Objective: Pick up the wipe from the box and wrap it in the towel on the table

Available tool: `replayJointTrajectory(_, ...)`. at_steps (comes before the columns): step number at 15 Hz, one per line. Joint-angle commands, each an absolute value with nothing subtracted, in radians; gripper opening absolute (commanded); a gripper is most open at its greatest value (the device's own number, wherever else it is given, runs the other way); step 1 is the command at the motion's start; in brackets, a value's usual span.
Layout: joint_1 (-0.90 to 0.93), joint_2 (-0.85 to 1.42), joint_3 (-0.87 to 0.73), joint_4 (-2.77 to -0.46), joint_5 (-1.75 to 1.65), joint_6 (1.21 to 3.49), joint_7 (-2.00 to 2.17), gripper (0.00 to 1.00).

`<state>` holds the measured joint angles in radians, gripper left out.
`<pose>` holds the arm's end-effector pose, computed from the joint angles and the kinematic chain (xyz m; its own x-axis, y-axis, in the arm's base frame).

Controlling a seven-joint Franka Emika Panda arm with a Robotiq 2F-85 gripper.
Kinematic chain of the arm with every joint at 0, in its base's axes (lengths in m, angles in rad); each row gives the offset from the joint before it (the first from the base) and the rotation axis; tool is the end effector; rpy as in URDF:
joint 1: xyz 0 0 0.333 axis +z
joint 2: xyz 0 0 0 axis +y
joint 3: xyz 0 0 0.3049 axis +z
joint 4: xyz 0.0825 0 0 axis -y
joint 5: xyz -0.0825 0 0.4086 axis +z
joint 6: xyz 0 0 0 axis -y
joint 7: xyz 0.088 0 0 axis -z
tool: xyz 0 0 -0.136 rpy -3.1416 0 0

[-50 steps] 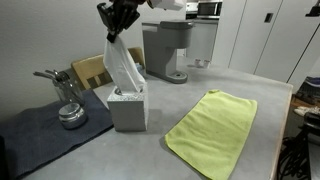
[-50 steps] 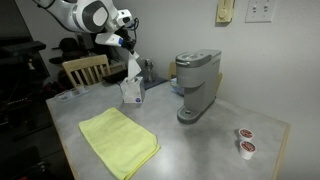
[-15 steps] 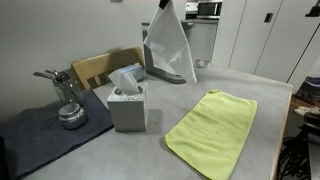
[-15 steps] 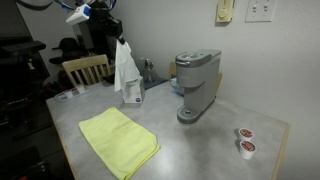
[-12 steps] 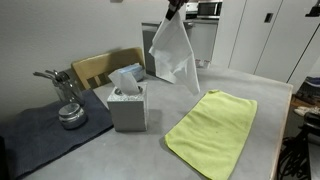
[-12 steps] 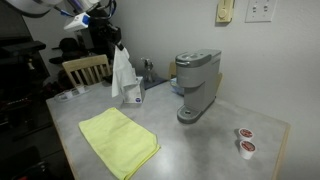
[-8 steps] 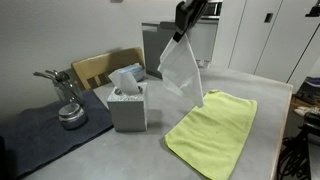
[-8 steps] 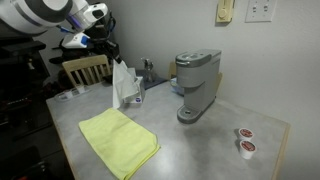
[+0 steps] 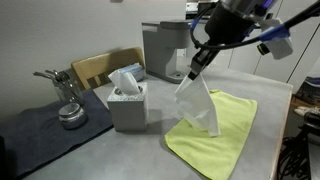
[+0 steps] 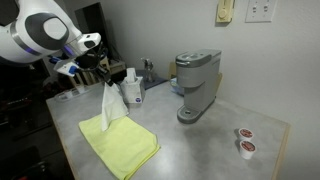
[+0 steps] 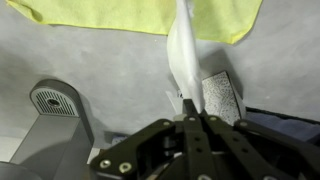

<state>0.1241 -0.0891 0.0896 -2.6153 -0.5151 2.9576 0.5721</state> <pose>0.4711 0.1326 0.2662 0.8866 0.1302 0.4438 0.1154 -0.9915 0.0605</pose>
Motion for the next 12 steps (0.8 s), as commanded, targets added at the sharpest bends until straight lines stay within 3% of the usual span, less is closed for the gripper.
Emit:
replayJointTrajectory(1,0.094,-0.104,0.097,-2.648,-0.642,2.975,0.663,0.00)
replayJointTrajectory(12,0.011,-0.191,0.015,-2.837,-0.817,3.031,0.804,0.00)
